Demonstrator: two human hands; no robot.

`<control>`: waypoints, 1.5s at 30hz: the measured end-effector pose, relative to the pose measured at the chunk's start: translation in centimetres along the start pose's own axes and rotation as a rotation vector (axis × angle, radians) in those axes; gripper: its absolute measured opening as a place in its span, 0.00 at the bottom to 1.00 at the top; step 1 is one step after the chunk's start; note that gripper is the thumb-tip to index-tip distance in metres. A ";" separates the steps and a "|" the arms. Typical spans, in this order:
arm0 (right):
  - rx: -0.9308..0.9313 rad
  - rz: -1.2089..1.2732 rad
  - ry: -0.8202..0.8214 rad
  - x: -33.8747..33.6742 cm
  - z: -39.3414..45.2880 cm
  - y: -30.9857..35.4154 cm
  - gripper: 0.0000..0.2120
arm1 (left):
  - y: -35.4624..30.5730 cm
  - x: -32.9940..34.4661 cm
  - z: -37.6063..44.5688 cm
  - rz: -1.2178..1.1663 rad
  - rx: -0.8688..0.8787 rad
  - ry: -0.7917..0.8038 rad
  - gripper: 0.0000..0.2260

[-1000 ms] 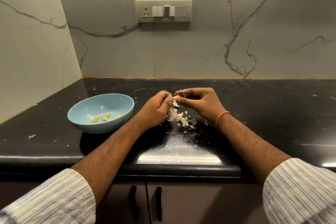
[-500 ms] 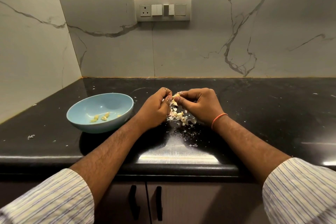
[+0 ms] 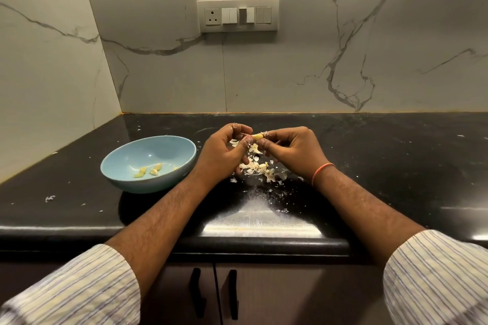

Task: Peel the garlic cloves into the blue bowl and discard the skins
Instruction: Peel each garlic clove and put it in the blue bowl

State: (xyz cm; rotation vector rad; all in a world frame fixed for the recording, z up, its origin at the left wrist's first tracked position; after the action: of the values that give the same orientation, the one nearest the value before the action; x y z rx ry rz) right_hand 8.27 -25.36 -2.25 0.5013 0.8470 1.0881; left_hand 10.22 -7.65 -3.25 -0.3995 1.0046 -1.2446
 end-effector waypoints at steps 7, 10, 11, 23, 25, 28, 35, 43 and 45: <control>0.081 0.135 0.079 0.6 0.1 -0.8 0.10 | -0.3 -0.3 -0.2 0.039 0.006 -0.026 0.05; 0.103 0.178 0.088 0.7 0.1 -0.9 0.12 | -0.3 -0.1 -0.1 0.052 0.003 -0.003 0.05; 0.106 0.181 0.093 0.7 0.1 -0.9 0.12 | -0.2 -0.1 -0.1 0.057 0.000 0.006 0.05; 0.259 0.376 0.172 1.7 -0.6 -1.2 0.11 | -0.1 0.1 -0.3 0.111 -0.047 0.007 0.06; 0.282 0.412 0.186 1.9 -0.7 -1.1 0.11 | 0.1 0.1 -0.2 0.119 -0.064 0.013 0.06; 0.275 0.384 0.171 1.9 -0.7 -1.3 0.12 | 0.1 0.2 -0.2 0.126 -0.077 0.021 0.06; 0.216 0.269 0.044 1.3 -0.3 -1.3 0.10 | -0.1 0.2 -0.2 0.094 -0.057 0.000 0.07; 0.115 0.103 -0.069 0.6 -0.4 0.2 0.10 | -0.2 0.0 -0.1 0.032 -0.006 -0.018 0.09; 0.081 0.059 -0.089 0.4 -0.5 0.7 0.10 | -0.5 -0.1 -0.2 0.039 0.009 -0.025 0.07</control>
State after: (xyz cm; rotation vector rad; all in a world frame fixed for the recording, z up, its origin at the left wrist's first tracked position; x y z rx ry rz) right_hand 7.59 -24.71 -2.22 0.6411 0.8044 1.0806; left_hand 9.76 -7.68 -3.02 -0.3863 0.9811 -1.2060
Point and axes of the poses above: each hand's wrist, its own z-axis towards the middle knuckle, its own x-axis out of the palm, y = z × x, the point moved 9 cm from there along z, towards the middle knuckle, and after that the axes turned 4 degrees about z, right-handed, at the moved point
